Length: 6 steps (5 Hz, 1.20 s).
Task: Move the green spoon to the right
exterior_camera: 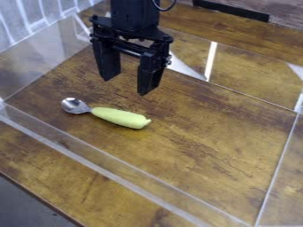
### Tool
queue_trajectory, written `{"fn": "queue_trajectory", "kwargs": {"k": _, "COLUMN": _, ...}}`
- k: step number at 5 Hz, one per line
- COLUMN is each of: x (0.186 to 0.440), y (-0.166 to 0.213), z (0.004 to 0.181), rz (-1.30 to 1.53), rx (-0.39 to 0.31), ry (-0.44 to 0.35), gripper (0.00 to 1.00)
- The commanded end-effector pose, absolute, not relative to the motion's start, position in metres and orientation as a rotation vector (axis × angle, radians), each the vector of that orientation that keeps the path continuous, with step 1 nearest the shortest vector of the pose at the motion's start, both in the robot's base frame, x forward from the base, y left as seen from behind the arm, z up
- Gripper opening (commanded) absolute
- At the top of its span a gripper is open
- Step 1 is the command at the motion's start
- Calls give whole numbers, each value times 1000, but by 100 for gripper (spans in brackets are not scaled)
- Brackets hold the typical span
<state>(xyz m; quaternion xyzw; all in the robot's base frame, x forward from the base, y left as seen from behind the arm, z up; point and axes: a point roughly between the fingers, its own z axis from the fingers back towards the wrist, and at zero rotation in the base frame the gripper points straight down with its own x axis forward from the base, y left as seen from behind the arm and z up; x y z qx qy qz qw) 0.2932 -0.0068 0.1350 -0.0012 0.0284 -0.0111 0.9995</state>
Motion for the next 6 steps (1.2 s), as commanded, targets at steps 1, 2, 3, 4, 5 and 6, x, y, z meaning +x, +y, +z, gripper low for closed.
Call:
{"fn": "queue_trajectory", "kwargs": {"k": 1, "x": 291, "y": -4, "z": 125, "rz": -87, "rx": -1, "ry": 70, "gripper": 100}}
{"fn": "queue_trajectory", "kwargs": {"k": 2, "x": 288, "y": 0, "z": 116, "rz": -157, "rx": 0, "ry": 82, "gripper": 100}}
{"fn": "queue_trajectory", "kwargs": {"k": 3, "x": 282, "y": 15, "z": 106, "rz": -326, "rx": 32, "ry": 49, "gripper": 100}}
{"fn": "queue_trajectory", "kwargs": {"k": 4, "x": 276, "y": 30, "z": 96, "rz": -463, "rx": 81, "ry": 4, "gripper": 100}}
{"fn": "queue_trajectory", "kwargs": {"k": 5, "x": 282, "y": 44, "z": 84, "rz": -566, "rx": 111, "ry": -47, "gripper": 100}}
{"fn": "queue_trajectory", "kwargs": {"k": 6, "x": 292, "y": 56, "z": 75, "rz": -626, "rx": 140, "ry": -88, "gripper": 100}}
